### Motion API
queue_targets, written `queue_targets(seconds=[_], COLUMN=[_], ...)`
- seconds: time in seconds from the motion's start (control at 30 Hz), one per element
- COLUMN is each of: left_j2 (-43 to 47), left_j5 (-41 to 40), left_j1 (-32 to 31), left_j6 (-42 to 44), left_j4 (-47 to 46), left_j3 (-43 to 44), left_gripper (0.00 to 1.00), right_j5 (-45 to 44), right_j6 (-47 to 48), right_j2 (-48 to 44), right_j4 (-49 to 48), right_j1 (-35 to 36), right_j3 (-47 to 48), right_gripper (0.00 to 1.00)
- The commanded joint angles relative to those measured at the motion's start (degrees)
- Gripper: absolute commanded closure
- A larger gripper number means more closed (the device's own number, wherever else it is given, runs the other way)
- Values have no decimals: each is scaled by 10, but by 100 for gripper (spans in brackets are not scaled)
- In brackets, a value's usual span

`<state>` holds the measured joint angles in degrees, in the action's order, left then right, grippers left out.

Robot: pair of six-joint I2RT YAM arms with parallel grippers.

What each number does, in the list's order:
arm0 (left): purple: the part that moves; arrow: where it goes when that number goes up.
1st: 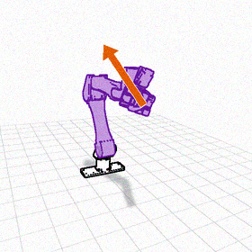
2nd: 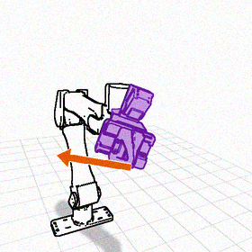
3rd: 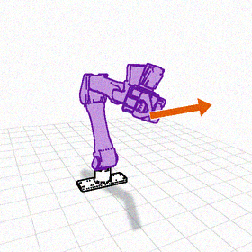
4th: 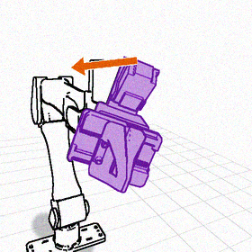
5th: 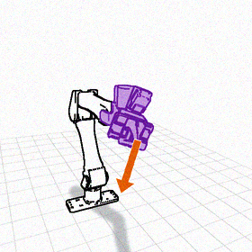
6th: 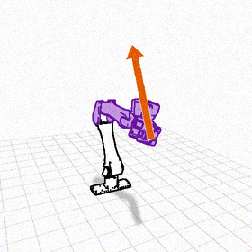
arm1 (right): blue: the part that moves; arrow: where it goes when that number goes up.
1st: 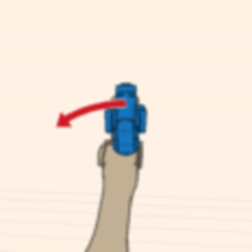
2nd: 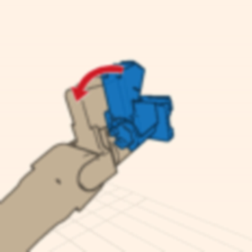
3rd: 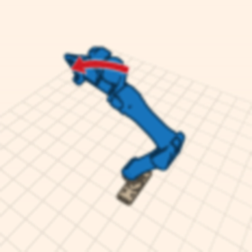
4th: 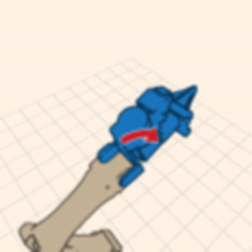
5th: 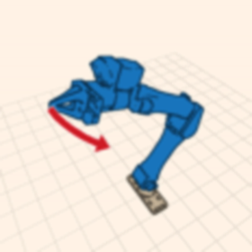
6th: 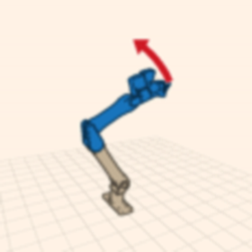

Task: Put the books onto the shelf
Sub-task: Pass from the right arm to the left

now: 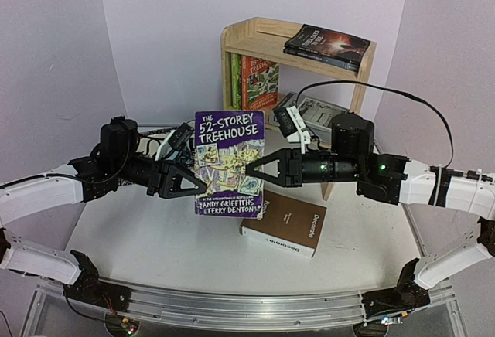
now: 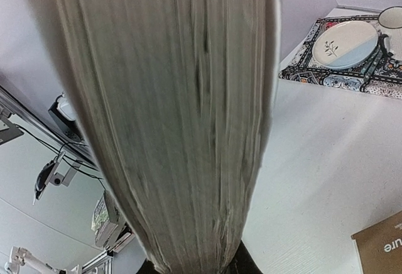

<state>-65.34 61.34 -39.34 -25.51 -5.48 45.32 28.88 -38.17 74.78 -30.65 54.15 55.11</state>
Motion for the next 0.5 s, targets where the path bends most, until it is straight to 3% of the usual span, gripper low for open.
queue_targets(seconds=[0.0, 0.13, 0.27, 0.33, 0.4, 0.47], left_j2=[4, 4, 4, 2, 2, 6], left_j5=[17, 16, 5, -9, -35, -77], left_j1=[-2, -2, -2, -2, -2, -2], left_j6=[8, 10, 14, 22, 34, 51], left_j4=[-9, -8, -3, 6, 23, 39], left_j3=[26, 25, 27, 30, 34, 39], left_gripper=[79, 86, 98, 100, 100, 100], right_j5=[9, 9, 4, -4, -27, -64], right_j6=[12, 17, 25, 34, 47, 64], right_j2=[-31, -31, -32, -35, -45, -59], right_j4=[-38, -30, -19, -11, 5, 31], right_j1=[-3, -3, -3, -3, -3, -3], right_j3=[27, 30, 32, 31, 27, 21], right_gripper=[100, 100, 82, 65, 38, 20])
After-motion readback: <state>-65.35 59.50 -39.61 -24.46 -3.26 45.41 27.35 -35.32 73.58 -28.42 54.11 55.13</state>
